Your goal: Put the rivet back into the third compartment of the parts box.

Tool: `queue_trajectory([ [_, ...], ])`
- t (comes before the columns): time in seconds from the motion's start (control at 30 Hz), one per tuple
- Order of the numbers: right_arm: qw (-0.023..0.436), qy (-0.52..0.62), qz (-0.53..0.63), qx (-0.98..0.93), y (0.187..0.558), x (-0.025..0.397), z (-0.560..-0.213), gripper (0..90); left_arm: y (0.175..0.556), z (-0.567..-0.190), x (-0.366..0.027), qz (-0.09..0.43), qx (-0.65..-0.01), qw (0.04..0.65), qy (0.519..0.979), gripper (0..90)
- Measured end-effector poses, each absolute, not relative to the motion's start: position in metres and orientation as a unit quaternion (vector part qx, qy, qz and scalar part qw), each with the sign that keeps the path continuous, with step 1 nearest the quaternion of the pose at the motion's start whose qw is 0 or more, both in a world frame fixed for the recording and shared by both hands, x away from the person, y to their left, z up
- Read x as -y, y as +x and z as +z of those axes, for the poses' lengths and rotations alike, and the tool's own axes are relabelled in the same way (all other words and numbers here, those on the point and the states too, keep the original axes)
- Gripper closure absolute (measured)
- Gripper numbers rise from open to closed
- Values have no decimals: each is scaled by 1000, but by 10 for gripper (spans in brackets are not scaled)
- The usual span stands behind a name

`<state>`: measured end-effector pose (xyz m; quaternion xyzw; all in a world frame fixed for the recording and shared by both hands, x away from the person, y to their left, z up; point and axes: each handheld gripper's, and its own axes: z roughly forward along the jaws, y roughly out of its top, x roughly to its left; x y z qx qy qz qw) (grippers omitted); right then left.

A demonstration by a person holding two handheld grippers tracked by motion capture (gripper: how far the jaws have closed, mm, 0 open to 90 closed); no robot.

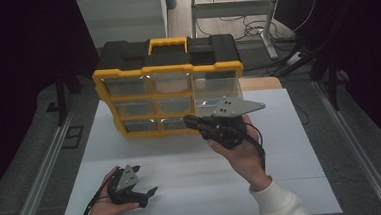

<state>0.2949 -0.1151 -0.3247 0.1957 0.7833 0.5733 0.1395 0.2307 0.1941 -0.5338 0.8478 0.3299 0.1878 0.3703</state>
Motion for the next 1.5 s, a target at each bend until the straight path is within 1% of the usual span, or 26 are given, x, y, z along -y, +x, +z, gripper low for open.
queue_trajectory([
  [0.73,173,220,588,-759,315,130,-283,869,231,-531,-196,188,-334,378,843,84],
  [0.93,189,238,589,-749,326,140,-273,869,231,-531,-196,188,-335,378,842,84],
  [1.27,212,288,568,-741,344,157,-273,860,231,-531,-197,188,-335,378,842,83],
  [1.3,215,293,566,-740,346,158,-274,818,231,-531,-197,187,-335,378,842,83],
  [1.37,226,297,564,-736,348,159,-277,683,231,-532,-197,187,-337,379,842,83],
  [1.4,232,299,564,-734,348,158,-279,649,232,-532,-197,186,-337,379,842,83],
  [1.5,226,293,567,-736,346,157,-280,554,232,-532,-199,185,-340,380,840,83],
])
